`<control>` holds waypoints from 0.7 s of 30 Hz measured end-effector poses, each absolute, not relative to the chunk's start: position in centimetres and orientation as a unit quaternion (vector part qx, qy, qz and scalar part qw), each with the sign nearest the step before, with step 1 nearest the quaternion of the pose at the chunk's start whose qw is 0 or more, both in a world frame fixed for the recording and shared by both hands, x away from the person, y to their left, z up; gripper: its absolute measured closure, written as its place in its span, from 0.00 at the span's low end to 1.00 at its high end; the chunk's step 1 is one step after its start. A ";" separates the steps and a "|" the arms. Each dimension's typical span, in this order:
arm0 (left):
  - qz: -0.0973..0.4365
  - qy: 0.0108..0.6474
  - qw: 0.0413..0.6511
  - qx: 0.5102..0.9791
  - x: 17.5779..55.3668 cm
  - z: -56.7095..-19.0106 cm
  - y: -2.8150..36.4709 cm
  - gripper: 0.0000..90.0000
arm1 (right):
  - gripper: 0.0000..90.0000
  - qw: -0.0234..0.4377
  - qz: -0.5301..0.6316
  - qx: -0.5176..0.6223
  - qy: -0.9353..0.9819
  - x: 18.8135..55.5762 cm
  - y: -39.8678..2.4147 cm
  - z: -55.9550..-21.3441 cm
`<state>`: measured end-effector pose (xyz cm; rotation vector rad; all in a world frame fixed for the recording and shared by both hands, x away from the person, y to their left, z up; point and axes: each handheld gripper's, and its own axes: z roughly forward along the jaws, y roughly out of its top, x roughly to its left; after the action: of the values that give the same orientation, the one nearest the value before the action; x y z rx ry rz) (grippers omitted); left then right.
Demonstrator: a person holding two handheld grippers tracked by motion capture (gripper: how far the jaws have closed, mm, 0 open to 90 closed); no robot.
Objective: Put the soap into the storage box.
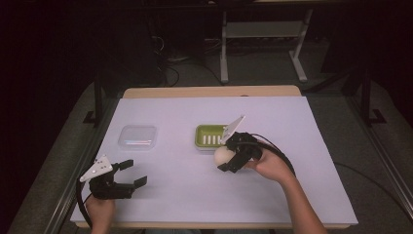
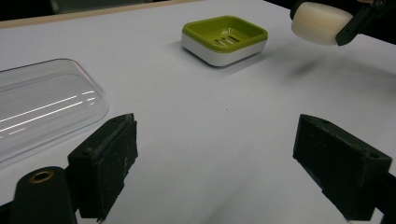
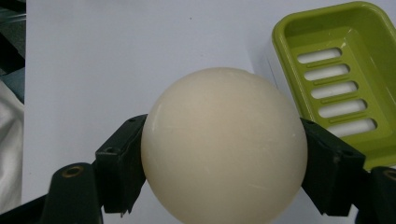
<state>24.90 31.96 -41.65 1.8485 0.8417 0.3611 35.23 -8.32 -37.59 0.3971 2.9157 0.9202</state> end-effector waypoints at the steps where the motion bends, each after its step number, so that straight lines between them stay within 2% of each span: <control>1: 0.150 0.350 0.513 0.769 24.9 -41.7 32.0 0.15 | 0.27 0.028 0.298 0.129 0.945 35.3 -8.2 -37.6; 21: 0.148 0.352 0.515 0.767 24.8 -41.6 32.0 0.15 | 0.27 0.030 0.297 0.124 0.946 36.7 -7.4 -37.0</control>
<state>24.85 32.03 -41.59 1.8440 0.8470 0.3553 36.72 -7.44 -36.96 0.3820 2.9163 0.9165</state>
